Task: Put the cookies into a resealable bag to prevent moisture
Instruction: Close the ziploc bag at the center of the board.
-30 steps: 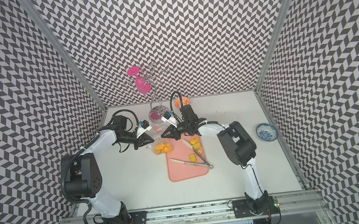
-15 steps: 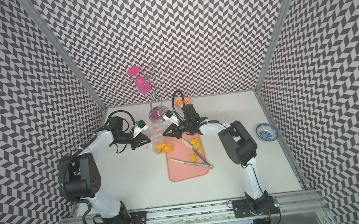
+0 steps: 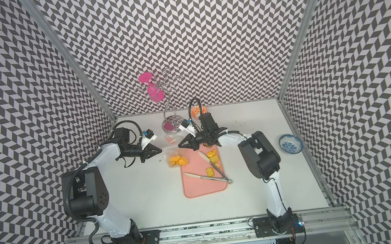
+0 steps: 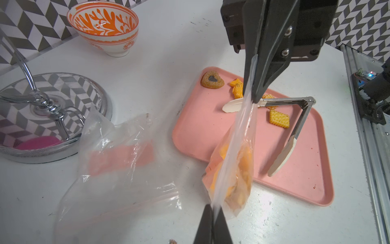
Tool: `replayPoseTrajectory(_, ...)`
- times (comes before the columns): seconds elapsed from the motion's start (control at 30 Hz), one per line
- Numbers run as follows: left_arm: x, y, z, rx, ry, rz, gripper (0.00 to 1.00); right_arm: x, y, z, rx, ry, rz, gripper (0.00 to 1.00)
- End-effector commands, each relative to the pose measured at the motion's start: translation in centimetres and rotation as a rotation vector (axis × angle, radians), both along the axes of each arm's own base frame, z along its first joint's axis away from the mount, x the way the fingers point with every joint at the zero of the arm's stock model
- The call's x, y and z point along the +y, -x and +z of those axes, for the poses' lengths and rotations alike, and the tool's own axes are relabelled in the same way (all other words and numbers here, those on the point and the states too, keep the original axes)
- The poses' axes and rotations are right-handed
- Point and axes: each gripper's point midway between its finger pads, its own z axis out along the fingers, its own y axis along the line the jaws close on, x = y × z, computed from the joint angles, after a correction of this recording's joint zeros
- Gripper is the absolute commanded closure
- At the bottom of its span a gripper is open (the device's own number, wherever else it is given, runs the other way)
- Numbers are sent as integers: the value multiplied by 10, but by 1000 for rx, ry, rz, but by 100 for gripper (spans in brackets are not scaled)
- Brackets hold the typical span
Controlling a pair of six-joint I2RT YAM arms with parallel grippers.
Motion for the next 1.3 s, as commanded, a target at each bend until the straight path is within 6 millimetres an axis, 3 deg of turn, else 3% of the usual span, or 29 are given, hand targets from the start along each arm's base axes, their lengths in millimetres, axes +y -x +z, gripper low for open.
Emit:
replayPoseTrajectory(0.0, -1, 2, 13, -33, 32, -12, 100, -4, -8, -4, -12, 3, -19, 100)
replayPoseTrajectory(0.2, 0, 2, 15, -26, 10, 1, 100, -4, -13, 1, -58, 13, -54, 97)
replayPoseTrajectory(0.23, -1, 2, 20, -33, 13, -5, 100, -3, -12, 3, -90, 18, -55, 91)
replayPoseTrajectory(0.3, -5, 3, 30, -35, 26, -12, 100, 1, -11, 9, -184, 40, -66, 69)
replayPoseTrajectory(0.37, -7, 6, 34, -23, 34, -19, 100, 9, -9, 15, -293, 74, -67, 58)
replayPoseTrajectory(0.57, -8, 14, 35, -14, 33, -26, 100, 40, -6, 17, -586, 240, -49, 45)
replayPoseTrajectory(0.73, -10, 17, 38, -18, 44, -35, 100, 59, -10, 12, -681, 317, -38, 44)
replayPoseTrajectory(0.9, -10, 18, 38, -17, 48, -38, 100, 71, -2, 15, -659, 281, -9, 57)
replayPoseTrajectory(0.97, -10, 18, 39, -21, 54, -41, 100, 73, 0, 10, -650, 284, 9, 61)
replayPoseTrajectory(1.2, -10, 18, 39, -19, 56, -40, 100, 74, 6, -1, -662, 296, 61, 60)
replayPoseTrajectory(1.27, -10, 18, 40, -23, 62, -42, 100, 76, 5, -3, -647, 297, 60, 65)
